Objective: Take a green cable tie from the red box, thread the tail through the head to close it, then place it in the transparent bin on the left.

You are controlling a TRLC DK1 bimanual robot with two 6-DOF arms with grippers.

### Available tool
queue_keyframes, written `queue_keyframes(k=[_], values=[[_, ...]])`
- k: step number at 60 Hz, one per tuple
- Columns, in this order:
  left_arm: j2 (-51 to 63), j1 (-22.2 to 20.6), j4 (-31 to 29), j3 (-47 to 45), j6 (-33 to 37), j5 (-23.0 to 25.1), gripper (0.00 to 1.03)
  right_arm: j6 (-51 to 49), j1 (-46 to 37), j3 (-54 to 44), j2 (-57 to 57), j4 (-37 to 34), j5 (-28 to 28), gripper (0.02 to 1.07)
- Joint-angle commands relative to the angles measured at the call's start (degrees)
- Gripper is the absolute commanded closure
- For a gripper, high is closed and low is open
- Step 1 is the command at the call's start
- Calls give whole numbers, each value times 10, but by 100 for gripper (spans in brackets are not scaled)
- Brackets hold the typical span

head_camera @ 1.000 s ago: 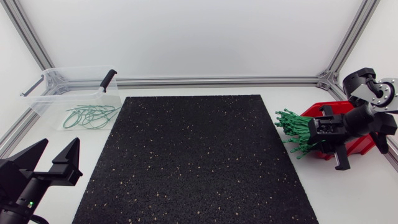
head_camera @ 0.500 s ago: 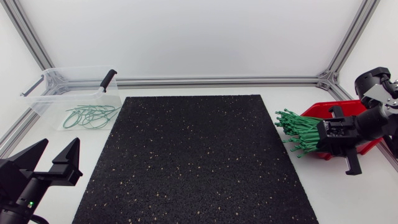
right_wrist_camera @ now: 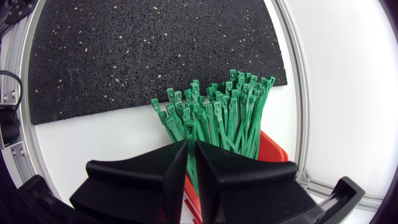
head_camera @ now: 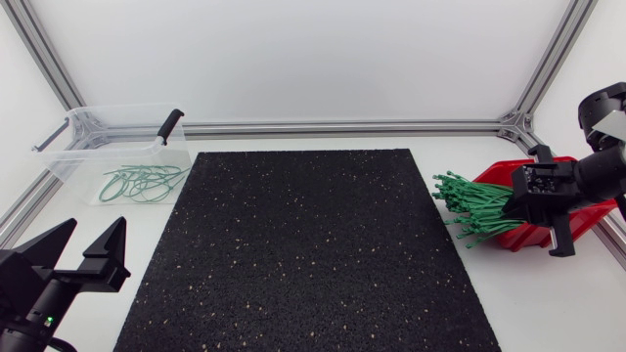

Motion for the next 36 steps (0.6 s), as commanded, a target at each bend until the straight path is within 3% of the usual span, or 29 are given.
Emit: queue_keyframes(k=[1, 36], values=[[5, -4, -11, -23, -7, -2, 4, 15, 7, 12, -3, 2, -8, 91], [8, -2, -10, -23, -8, -2, 4, 82, 68, 4, -26, 14, -24, 92]])
